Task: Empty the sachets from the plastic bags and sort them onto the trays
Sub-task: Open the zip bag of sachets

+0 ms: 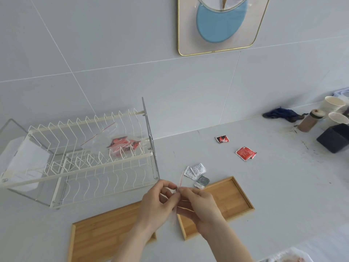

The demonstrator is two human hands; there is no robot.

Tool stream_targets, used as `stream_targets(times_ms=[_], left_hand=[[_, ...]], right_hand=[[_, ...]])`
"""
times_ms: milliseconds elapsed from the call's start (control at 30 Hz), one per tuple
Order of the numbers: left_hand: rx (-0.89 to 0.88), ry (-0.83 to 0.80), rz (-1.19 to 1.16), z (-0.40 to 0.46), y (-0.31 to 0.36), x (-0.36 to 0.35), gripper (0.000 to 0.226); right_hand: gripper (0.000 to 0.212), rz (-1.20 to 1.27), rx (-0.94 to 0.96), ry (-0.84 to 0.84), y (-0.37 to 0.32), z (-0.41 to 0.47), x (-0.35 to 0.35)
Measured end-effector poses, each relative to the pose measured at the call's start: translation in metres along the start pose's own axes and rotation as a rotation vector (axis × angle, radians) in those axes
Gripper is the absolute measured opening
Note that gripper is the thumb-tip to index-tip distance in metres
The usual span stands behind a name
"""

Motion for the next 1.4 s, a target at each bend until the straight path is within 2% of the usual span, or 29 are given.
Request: stream_targets(times_ms=[200, 400, 600, 700, 833, 900, 967, 1033, 1100, 1200, 1233, 1300, 1333, 1400], left_hand=[[0.005, -0.02, 0.013, 0.0, -0.007, 0.001, 0.018], [0.008, 0.019, 0.078, 0.0, -0.012, 0.003, 0.011], [0.121, 0.26, 0.078, 0.001, -0.025, 0.034, 0.017], [0.108, 0.303, 0.095, -0.005, -0.025, 0.044, 0.017], [0.068, 0.255, -0.078, -0.011, -0.023, 0.038, 0.017], [0.041, 0.247, -0.107, -0.012, -0.024, 0.039, 0.026], [-0.018, 0.244, -0.002, -0.011, -0.029, 0.042, 0.053], [-0.1, 0.172, 0.216, -0.009, -0.028, 0.036, 0.077], [-0.214, 0.051, 0.391, -0.008, -0.026, 0.024, 0.091], [-0.292, -0.123, 0.462, -0.009, -0.021, 0.003, 0.107], [-0.286, -0.148, 0.438, -0.008, -0.019, 0.0, 0.101], [-0.245, -0.146, 0.34, -0.009, -0.016, 0.0, 0.066], [-0.215, -0.142, 0.278, -0.011, -0.015, 0.002, 0.049], [-0.166, -0.111, 0.141, -0.013, -0.017, 0.007, 0.029]], right_hand=[[0.021, -0.057, 0.015, -0.015, 0.003, 0.0, 0.0], [0.016, -0.4, 0.192, 0.106, -0.007, -0.004, 0.0], [0.014, -0.603, 0.326, 0.299, -0.029, -0.012, 0.018], [0.014, -0.697, 0.374, 0.317, -0.035, -0.015, 0.022], [0.015, -0.636, 0.348, 0.218, -0.039, -0.023, 0.009], [0.02, -0.579, 0.3, 0.121, -0.041, -0.024, 0.004], [0.013, -0.588, 0.281, 0.018, -0.049, -0.027, -0.003], [0.016, -0.611, 0.279, -0.06, -0.059, -0.032, -0.011], [0.02, -0.652, 0.283, -0.144, -0.07, -0.035, -0.019], [0.022, -0.663, 0.251, -0.306, -0.082, -0.044, -0.034], [0.021, -0.637, 0.24, -0.354, -0.085, -0.047, -0.038], [0.019, -0.52, 0.232, -0.413, -0.089, -0.05, -0.043], [0.018, -0.436, 0.235, -0.422, -0.091, -0.05, -0.044], [0.013, -0.219, 0.268, -0.389, -0.092, -0.041, -0.039]])
Point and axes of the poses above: each hand's wrist, its own z-axis towards the middle knuckle, its own x-axis out of the back of the hand, y = z × x, the point moved 7 cm from there along z, towards the middle knuckle, and after that the axes turned 9 degrees about z, right-handed, at the moved point
